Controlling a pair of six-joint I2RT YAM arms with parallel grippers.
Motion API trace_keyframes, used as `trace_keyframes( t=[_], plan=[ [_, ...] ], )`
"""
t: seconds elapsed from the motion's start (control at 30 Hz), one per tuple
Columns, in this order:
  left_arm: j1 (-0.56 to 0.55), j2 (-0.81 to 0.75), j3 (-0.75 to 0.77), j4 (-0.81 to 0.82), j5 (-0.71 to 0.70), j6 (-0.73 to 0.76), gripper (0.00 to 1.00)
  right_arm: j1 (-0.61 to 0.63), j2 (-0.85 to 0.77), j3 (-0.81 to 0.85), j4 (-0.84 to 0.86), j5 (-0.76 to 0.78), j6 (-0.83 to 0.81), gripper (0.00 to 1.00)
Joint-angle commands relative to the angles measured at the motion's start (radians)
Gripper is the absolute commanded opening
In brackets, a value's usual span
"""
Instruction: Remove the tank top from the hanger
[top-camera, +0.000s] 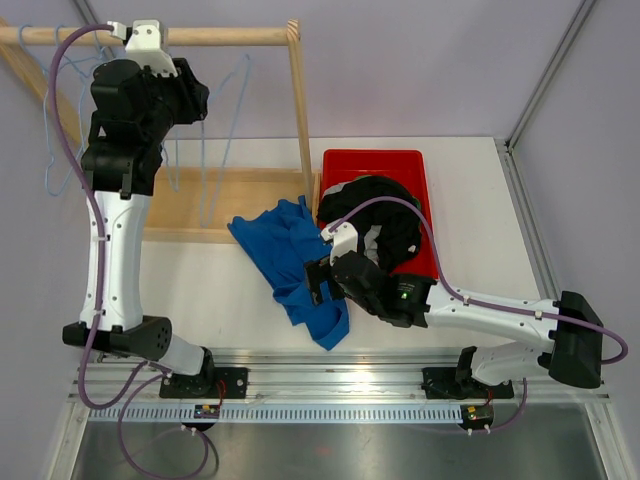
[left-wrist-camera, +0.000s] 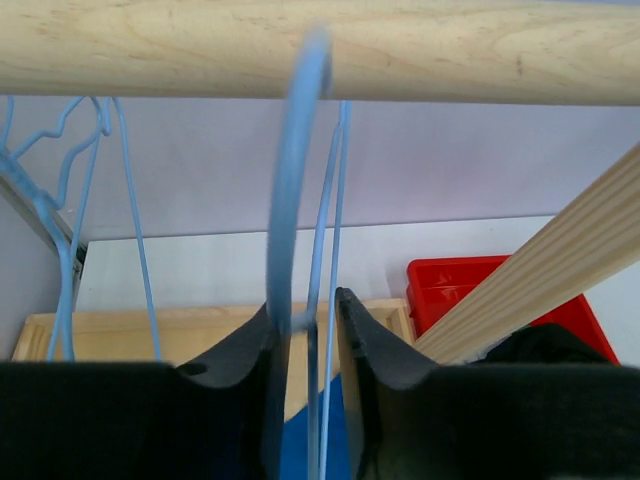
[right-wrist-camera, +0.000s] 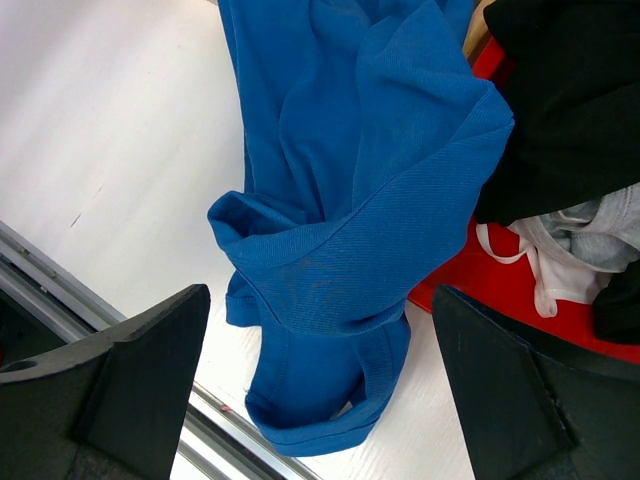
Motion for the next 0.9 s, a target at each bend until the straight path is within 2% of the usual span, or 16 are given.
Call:
trace_keyframes(
  t=[0.0,0.17,0.2,0.33,0.57,0.73,0.77,0.87],
  plan=[
    [-0.007,-0.098,-0.026,0.062,0.006,-0.009,0.48,-0.002,0.000,0.003,0.025,0.015,0.016,0.99],
    [-0.008,-0.174,-0.083,0.101,-0.037,-0.016,0.97,-0.002,0.006,0.011,0.025,0.007,0.015,1.00],
    [-0.008,-0.186,-0.091,0.102,-0.042,-0.017,0.99,-0.002,0.006,0.011,0.023,0.007,0.015,0.99],
    [-0.010,-0.267,-0.195,0.171,-0.052,-0.007,0.99,0.000,0.003,0.009,0.029,0.010,0.016,1.00],
    [-0.034,-0.293,-0.232,0.164,-0.016,-0.012,0.99,-0.002,0.000,0.020,0.020,0.013,0.015,1.00],
    [-0.131,-0.312,-0.278,0.164,-0.055,0.039,0.99,0.000,0.006,0.020,0.022,0.015,0.016,1.00],
    [-0.149,-0.318,-0.292,0.164,-0.109,0.048,0.99,-0.002,0.008,0.019,0.020,0.015,0.016,0.99],
    [-0.205,-0.355,-0.369,0.176,-0.147,0.075,0.99,-0.002,0.011,0.017,0.023,0.013,0.018,1.00]
  ],
)
